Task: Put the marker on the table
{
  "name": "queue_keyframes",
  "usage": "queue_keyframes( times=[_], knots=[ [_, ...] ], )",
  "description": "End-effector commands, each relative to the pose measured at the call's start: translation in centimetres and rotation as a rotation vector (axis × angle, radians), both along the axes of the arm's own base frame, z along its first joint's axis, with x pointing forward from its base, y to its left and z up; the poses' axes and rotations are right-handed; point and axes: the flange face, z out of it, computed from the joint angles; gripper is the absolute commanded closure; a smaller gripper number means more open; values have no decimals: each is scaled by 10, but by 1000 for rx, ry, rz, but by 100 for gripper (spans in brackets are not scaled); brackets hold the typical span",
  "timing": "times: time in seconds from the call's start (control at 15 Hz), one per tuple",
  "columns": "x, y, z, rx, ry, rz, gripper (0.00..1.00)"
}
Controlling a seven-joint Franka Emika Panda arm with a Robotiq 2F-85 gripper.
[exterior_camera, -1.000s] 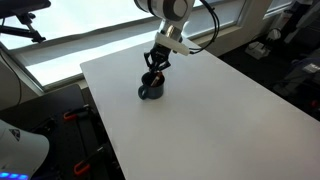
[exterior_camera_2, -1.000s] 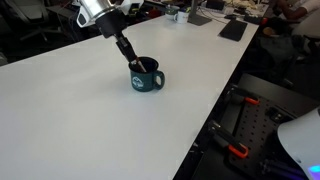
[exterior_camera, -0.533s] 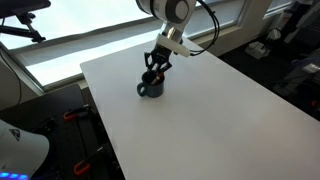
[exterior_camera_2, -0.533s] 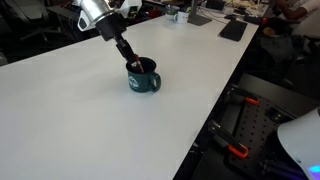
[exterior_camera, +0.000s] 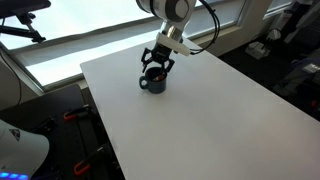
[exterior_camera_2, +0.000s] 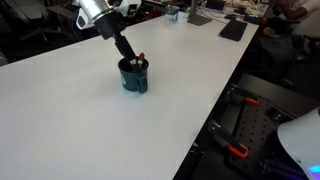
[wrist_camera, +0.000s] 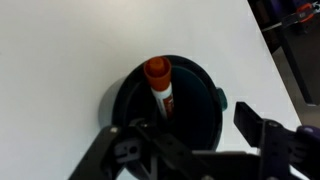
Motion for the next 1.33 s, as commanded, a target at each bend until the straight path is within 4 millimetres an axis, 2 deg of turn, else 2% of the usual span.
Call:
queue_keyframes(
  times=[0.0, 0.53, 0.93, 1.13, 1.27],
  knots=[
    [0, 3, 7, -16, -19, -3, 0],
    [-2, 9, 19, -27, -54, 1, 0],
    [-3, 19, 60, -69, -175, -21, 0],
    [-5, 14, 77, -85, -220, -49, 0],
    [-6, 8, 81, -85, -229, -67, 0]
  ],
)
